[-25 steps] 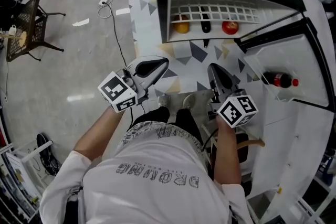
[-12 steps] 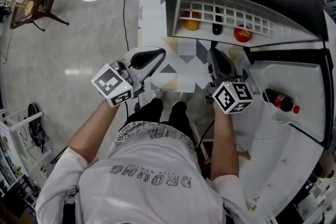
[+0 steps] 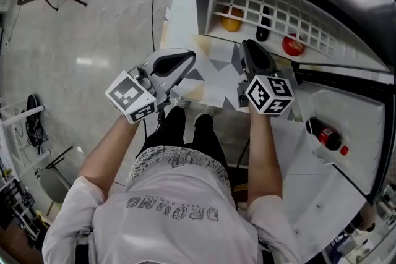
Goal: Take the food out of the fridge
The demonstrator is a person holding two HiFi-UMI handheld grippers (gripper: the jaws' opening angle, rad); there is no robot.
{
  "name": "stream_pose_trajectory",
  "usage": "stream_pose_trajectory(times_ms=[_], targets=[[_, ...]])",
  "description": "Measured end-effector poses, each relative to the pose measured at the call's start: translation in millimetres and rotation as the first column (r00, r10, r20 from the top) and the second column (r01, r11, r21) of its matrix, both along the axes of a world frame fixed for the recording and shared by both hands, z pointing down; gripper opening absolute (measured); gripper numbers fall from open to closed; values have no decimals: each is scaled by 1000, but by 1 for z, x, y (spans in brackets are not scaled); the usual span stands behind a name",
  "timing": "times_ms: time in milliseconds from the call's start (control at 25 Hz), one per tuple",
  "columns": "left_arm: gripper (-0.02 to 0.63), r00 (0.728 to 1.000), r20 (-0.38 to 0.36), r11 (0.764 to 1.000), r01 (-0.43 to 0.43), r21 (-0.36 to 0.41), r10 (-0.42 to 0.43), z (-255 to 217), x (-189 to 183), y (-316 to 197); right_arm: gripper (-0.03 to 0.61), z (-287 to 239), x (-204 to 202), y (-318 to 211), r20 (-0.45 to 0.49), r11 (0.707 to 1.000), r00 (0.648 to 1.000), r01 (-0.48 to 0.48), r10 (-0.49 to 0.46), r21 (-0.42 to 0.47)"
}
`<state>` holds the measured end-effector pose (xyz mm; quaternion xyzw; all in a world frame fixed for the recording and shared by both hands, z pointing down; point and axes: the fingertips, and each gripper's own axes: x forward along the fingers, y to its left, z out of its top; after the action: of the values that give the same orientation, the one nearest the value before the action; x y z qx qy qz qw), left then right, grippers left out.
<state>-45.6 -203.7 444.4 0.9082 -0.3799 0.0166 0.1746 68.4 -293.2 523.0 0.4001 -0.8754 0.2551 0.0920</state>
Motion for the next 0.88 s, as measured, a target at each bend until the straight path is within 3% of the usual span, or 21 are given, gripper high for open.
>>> stream_pose_trajectory(times_ms=[880], targets=[[8,997,-14,996,75,-44,-76,32,-12,3,241,70,-40,-50,-151,999,989,-5,-2,-48]])
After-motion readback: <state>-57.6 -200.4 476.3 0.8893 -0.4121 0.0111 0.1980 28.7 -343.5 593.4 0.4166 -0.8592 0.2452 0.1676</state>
